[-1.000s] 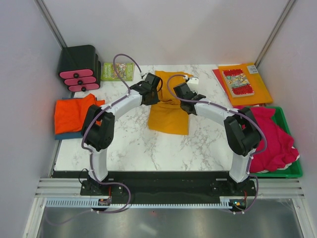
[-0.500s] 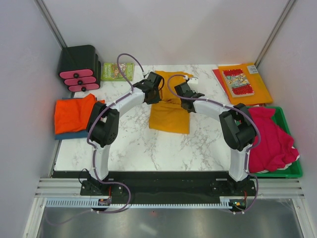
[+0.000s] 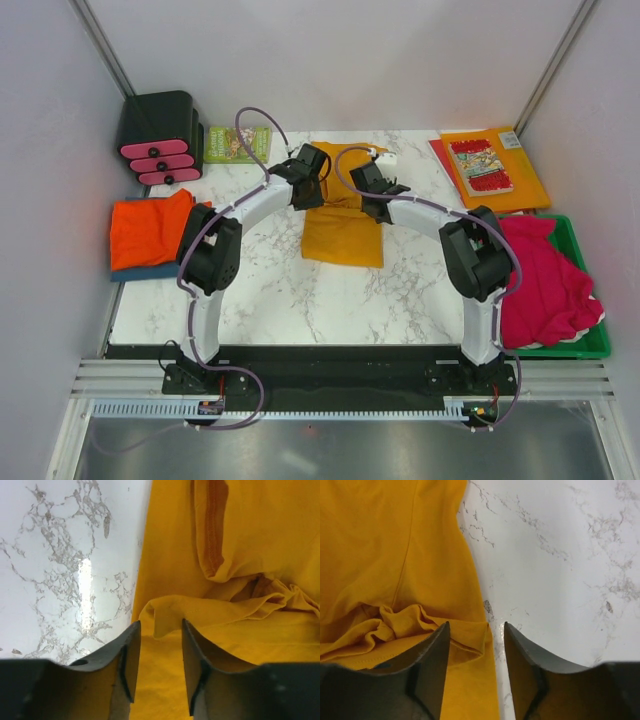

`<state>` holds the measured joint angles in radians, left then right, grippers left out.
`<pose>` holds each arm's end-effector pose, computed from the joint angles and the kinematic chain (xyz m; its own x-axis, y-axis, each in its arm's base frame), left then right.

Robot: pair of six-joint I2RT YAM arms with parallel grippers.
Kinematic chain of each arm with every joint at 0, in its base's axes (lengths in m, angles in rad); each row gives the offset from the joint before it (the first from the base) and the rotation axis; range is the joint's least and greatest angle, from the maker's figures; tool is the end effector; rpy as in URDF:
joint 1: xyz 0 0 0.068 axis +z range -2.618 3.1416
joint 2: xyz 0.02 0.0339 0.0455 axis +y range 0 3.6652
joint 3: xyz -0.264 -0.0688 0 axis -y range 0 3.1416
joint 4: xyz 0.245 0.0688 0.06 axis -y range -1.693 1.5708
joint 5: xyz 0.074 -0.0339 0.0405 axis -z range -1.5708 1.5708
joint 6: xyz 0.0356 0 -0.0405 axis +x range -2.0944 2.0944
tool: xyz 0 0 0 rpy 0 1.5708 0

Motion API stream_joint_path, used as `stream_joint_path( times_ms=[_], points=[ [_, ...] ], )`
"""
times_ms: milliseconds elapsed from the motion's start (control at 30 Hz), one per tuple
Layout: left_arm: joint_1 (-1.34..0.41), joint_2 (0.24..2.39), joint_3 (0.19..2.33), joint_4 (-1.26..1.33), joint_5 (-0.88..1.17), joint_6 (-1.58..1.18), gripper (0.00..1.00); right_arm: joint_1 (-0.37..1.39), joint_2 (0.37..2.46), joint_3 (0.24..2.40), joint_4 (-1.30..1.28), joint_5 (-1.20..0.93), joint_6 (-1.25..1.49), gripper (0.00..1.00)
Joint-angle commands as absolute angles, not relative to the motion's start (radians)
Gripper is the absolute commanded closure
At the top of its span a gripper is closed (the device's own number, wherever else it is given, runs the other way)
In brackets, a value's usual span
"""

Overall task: Fold and stack the t-shirts
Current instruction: Fold the folded rectangular tshirt in 1/3 of the way

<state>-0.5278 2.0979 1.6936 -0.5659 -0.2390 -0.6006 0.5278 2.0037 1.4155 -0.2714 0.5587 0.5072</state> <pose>0.4043 -0.2259 0.2109 -0.7992 -0.1696 -0.5766 -0.0945 0.9829 -0.1583 0.3861 0.2032 0.1882 -0.6343 0.1070 -0.7656 0.2059 0.9780 -0.0340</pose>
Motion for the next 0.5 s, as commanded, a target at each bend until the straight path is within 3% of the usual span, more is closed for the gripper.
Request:
stream_joint_path(
  times_ms=[0,100,167,200,233,267,333,467],
  points=[
    [-0.526,2.014,1.672,-0.578,-0.307,-0.632,0.49,0.563,1.866,1.361,-0.183,0.618,0.479,0.38],
    [-0.537,1.927,1.611,-0.572,-0.316,-0.640,0.43,0.603,1.784,1.309,-0.187,0.623,0.472,0.34],
    [-0.555,1.876,1.573,-0.558,-0.310,-0.641,0.44,0.636,1.740,1.255,-0.193,0.608,0.506,0.44],
    [-0.563,1.862,1.524,-0.551,-0.299,-0.646,0.47,0.647,1.729,1.234,-0.193,0.594,0.524,0.54],
    [-0.577,1.849,1.497,-0.543,-0.296,-0.652,0.55,0.655,1.717,1.192,-0.190,0.578,0.540,0.84],
    [-0.584,1.833,1.471,-0.523,-0.295,-0.658,0.59,0.672,1.717,1.174,-0.189,0.566,0.570,0.96],
    [-0.603,1.830,1.393,-0.499,-0.275,-0.670,0.72,0.681,1.738,1.137,-0.192,0.546,0.594,1.00],
    [-0.626,1.853,1.296,-0.453,-0.213,-0.689,0.85,0.699,1.785,1.094,-0.189,0.508,0.633,1.00]
  ],
)
